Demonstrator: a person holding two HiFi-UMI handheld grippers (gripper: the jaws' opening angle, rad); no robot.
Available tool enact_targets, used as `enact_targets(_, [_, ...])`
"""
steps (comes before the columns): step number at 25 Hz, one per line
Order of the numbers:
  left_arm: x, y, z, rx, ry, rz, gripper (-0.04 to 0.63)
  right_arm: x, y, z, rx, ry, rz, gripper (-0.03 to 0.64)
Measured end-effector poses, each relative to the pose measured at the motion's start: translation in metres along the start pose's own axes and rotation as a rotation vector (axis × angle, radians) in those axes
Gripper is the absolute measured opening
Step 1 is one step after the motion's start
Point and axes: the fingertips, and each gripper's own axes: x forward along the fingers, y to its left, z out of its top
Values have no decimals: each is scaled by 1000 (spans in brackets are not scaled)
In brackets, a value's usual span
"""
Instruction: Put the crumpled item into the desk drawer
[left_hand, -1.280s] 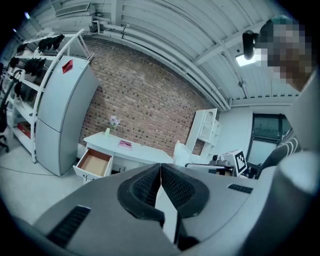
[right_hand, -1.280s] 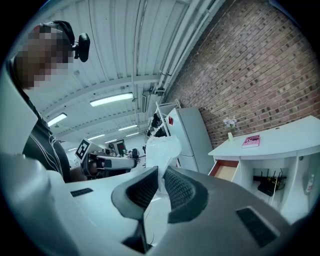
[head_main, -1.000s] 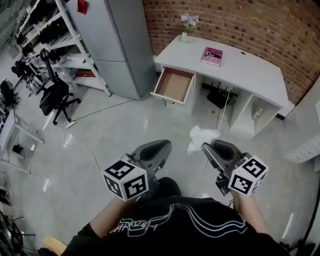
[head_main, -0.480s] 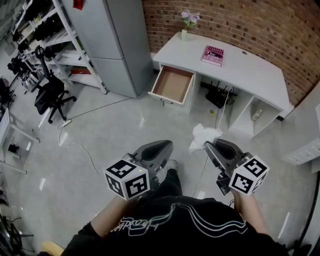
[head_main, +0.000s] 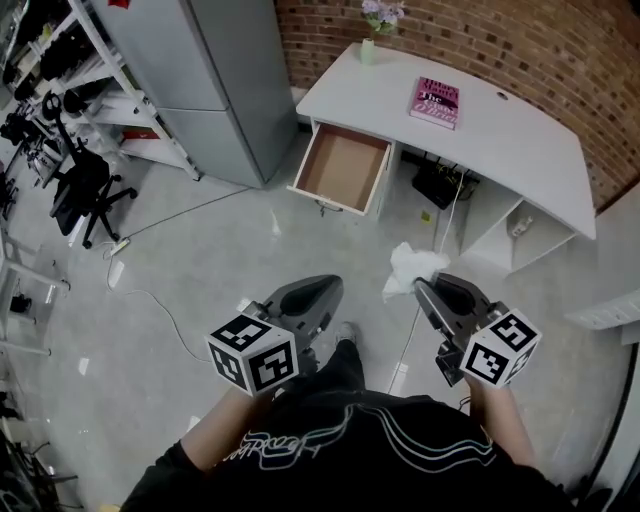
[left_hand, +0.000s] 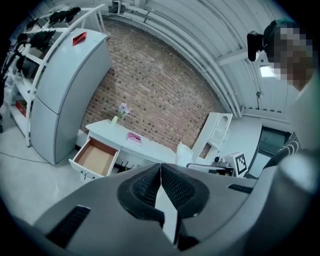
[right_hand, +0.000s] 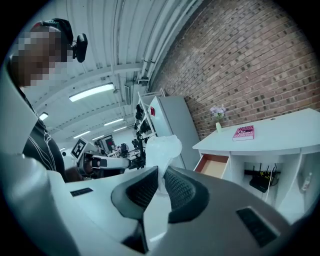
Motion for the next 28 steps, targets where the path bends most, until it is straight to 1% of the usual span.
enact_targets(8, [103, 146, 55, -83, 67, 18, 23, 145, -115, 35, 33, 108, -21, 64])
enact_targets(13, [150, 227, 67, -104, 101, 34, 23, 220, -170, 45, -2, 171, -47, 64])
enact_targets(18, [181, 279, 69, -142, 107, 58, 23, 265, -212, 44, -65, 239, -88, 64])
enact_targets(21, [193, 301, 66, -145, 118, 77, 23, 285, -232, 39, -92, 272, -104, 64])
enact_targets(24, [203, 321, 62, -152, 121, 102, 23, 304, -249, 32, -119, 306, -107, 64])
enact_targets(28, [215, 342, 63, -185, 115, 135, 23, 334, -272, 24, -153, 357, -94, 64])
